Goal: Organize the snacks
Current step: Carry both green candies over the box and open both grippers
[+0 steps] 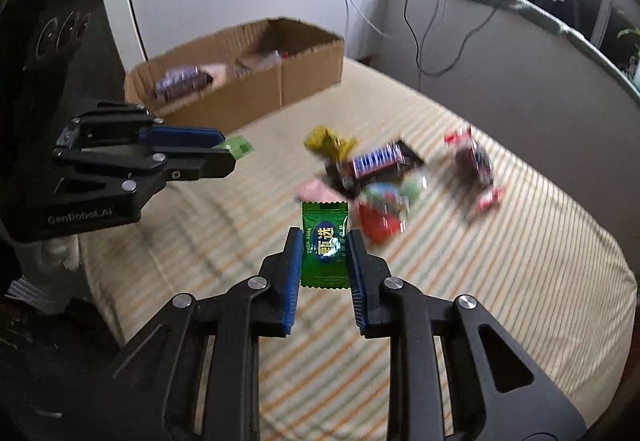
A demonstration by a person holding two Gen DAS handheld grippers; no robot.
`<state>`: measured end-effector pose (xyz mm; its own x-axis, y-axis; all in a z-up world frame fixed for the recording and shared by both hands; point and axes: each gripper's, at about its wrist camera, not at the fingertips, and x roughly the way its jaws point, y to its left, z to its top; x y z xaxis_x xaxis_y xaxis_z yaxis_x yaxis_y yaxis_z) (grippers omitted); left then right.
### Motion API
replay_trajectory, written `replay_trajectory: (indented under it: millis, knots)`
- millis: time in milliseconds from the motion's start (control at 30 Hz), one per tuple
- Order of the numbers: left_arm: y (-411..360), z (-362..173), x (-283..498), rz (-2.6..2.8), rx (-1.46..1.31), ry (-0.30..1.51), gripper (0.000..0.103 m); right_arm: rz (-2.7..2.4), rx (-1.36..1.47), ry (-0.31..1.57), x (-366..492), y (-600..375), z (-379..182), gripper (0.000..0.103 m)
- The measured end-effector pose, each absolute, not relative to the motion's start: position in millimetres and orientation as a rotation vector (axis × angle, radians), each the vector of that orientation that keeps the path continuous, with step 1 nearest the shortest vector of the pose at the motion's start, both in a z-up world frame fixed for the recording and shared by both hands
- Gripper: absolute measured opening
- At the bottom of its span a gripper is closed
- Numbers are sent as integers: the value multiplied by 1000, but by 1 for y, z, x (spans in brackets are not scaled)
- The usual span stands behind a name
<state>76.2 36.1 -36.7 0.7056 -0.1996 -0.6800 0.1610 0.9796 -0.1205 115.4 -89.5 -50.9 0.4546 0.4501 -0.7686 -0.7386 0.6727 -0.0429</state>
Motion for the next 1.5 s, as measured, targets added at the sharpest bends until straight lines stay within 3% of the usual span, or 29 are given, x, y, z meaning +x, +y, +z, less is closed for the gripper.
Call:
replay_trajectory:
  millis: [633, 1500]
  knots:
    - [140, -12, 78, 0, -148, 678, 19, 850, -372, 722, 158, 13, -8, 23]
    - [188, -24, 87, 100, -170, 699, 20, 924, -404, 777, 185, 90, -33, 24]
